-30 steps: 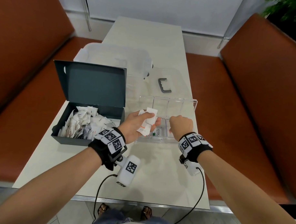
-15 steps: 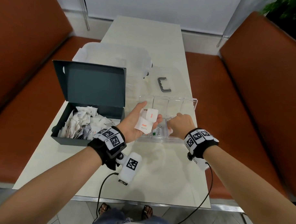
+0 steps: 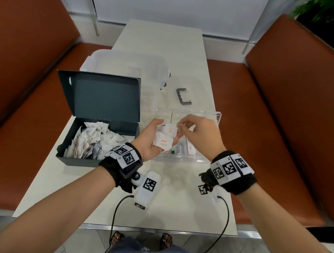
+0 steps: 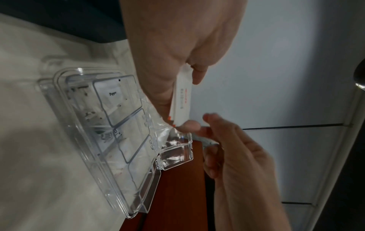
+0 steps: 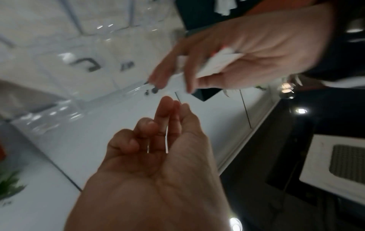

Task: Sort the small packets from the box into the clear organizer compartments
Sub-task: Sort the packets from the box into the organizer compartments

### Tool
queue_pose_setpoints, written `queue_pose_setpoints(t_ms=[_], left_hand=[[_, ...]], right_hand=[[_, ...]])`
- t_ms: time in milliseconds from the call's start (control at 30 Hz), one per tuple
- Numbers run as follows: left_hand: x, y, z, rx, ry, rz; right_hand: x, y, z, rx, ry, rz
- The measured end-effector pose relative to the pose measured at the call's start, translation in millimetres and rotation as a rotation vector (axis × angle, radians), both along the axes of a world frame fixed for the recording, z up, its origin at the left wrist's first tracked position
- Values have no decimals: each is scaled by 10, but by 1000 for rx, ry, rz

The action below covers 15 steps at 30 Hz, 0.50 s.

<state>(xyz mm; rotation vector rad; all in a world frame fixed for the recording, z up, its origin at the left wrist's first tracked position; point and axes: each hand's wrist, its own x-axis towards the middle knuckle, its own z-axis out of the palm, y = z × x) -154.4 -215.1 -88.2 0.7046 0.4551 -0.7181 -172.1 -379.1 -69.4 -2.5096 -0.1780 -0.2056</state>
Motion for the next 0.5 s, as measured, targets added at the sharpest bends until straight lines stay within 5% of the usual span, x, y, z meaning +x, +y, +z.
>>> queue_pose_setpoints(t_ms=[167, 500], left_hand=[[-12, 5, 8, 143, -57, -50], [-38, 102, 8, 107, -172, 2]], right_hand=[[-114, 291, -73, -103, 199, 161], [6, -1, 31, 618, 373, -57]])
